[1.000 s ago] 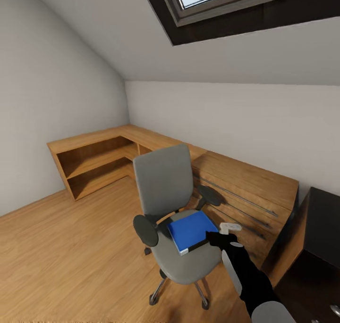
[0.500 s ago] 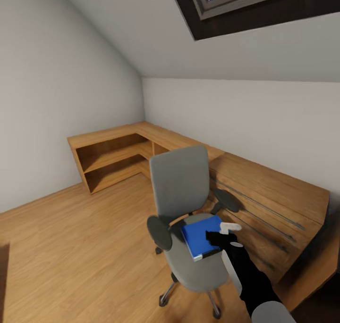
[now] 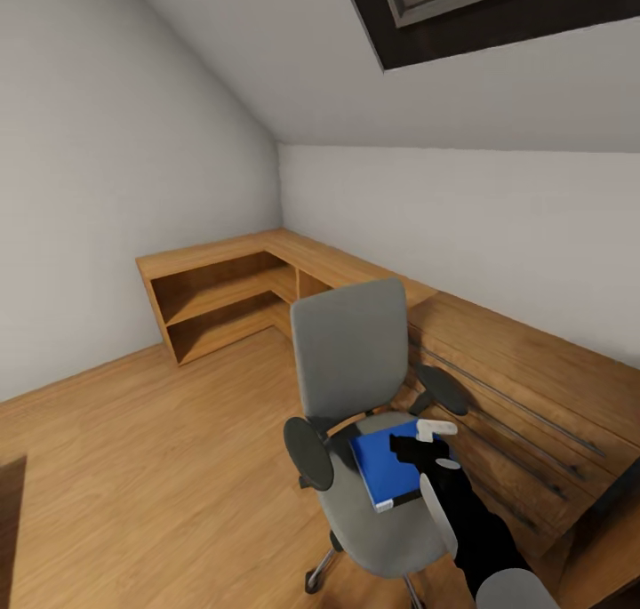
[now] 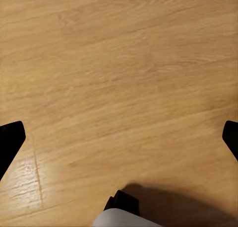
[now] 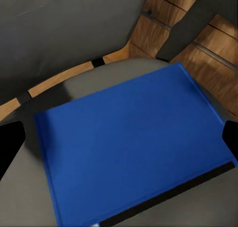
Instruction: In the bedroom, organize the workspace by keeping the computer under the desk, ensuring the monitor is on the desk, placing the keyboard on the desk next to the monitor, placing the mouse on the desk next to the keyboard, moving the folder from the swivel chair onto the desk next to the mouse, stacking the notebook on top of the folder with the pen on top of the notebook, and positioning the swivel chair next to the desk.
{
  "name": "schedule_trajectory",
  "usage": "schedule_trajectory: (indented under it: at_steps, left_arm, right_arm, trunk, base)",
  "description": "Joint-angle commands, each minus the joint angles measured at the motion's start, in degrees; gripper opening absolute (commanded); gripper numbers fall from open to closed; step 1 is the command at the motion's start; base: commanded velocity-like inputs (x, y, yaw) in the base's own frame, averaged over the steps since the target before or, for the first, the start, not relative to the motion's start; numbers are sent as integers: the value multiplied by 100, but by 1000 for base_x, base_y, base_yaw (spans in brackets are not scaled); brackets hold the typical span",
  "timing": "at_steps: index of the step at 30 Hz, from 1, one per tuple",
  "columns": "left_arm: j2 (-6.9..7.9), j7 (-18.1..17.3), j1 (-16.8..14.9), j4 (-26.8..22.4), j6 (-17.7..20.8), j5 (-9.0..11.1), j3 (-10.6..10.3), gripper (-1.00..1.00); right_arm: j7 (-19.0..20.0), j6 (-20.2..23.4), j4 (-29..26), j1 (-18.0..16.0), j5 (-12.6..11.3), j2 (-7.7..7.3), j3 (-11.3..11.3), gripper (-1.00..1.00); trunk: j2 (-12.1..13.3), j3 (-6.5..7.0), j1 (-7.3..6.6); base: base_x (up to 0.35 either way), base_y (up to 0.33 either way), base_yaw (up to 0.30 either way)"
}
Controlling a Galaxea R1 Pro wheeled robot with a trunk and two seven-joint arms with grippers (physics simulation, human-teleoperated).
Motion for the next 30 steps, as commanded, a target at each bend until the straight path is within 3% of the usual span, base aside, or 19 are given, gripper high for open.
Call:
schedule_trajectory:
  at_steps: [1,6,10,13,26,30]
  left_arm:
    - [1,-4,-3,3,-14,21,-11,100]
    - [-3,-4,-3,3,-16,16,-17,100]
    - [-6,-4,-3,3,-12,19,-27,100]
    - [-6,-3,-3,3,-12,16,-24,100]
    - [-6,2,-3,3,-14,10,-29,100]
    - [-6,2,-3,3,-16,5,-33,100]
  right_arm:
    - [-42,-1,1,-3,-36,-2,13,100]
    - [-55,-217,104,-3,-16,-6,12,100]
    - [-82,-727,327,-3,-1,-6,12,100]
    - [-90,-847,441,-3,1,-6,12,100]
    - [-223,-916,1071,-33,23,9,8,100]
    - [-267,-880,1200,-225,27,11,11,100]
  trunk:
    - [-3,-6,0]
    - [-3,-6,0]
    - [-3,-6,0]
    - [-3,-6,0]
    - [-3,-6,0]
    - [-3,-6,0]
  base:
    - [67,0,2]
    - [137,0,1]
    - [86,0,0]
    - [212,0,0]
    - [152,0,0]
    - [122,0,0]
